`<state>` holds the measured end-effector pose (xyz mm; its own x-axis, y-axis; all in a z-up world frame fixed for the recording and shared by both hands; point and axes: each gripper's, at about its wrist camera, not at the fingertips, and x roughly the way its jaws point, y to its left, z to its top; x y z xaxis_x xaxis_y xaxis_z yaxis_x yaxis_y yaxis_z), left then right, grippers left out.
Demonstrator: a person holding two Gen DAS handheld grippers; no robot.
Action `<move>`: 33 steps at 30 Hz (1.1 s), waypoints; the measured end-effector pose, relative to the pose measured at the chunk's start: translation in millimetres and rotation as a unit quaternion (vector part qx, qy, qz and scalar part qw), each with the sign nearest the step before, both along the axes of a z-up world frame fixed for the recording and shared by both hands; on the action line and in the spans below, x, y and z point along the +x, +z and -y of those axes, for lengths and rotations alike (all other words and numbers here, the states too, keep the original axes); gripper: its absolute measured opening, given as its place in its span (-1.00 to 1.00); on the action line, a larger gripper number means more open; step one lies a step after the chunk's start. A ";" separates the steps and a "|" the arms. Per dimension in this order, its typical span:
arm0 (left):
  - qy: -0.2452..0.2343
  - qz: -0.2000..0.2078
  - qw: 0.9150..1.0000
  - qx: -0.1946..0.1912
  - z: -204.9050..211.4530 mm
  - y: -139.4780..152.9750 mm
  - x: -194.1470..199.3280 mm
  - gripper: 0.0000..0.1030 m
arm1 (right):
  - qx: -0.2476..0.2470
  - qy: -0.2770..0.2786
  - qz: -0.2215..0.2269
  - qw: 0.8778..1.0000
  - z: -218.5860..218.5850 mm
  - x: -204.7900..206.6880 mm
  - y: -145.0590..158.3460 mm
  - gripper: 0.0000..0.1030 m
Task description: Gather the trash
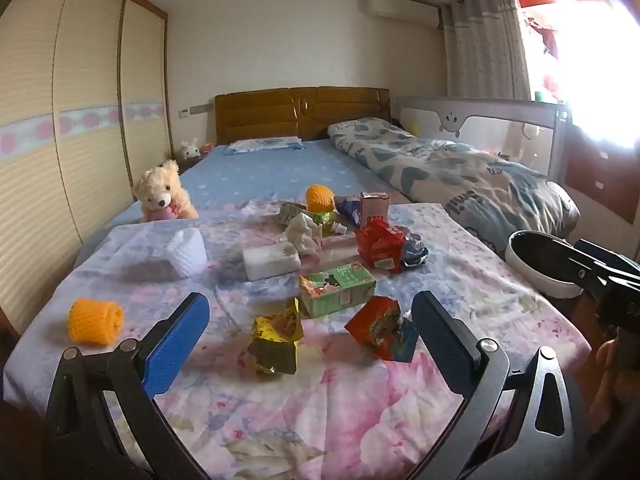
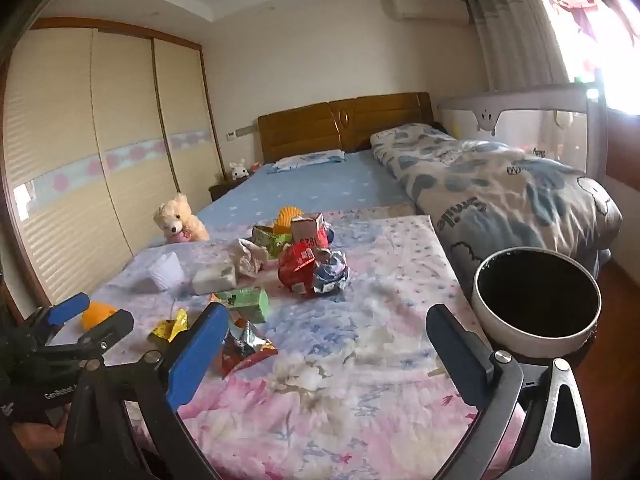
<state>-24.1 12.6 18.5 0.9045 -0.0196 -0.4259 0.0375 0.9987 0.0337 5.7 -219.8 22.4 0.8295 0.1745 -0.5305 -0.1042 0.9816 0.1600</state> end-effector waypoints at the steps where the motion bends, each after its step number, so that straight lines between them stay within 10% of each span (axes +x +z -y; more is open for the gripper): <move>1: 0.002 0.003 1.000 -0.001 -1.9 -0.6 -2.7 1.00 | 0.000 0.001 0.005 1.000 -1.8 -5.1 -2.5 0.94; 33: 0.007 0.015 1.000 -0.004 -5.2 6.1 -4.2 1.00 | 0.013 0.017 0.011 1.000 -5.1 -11.0 -3.1 0.94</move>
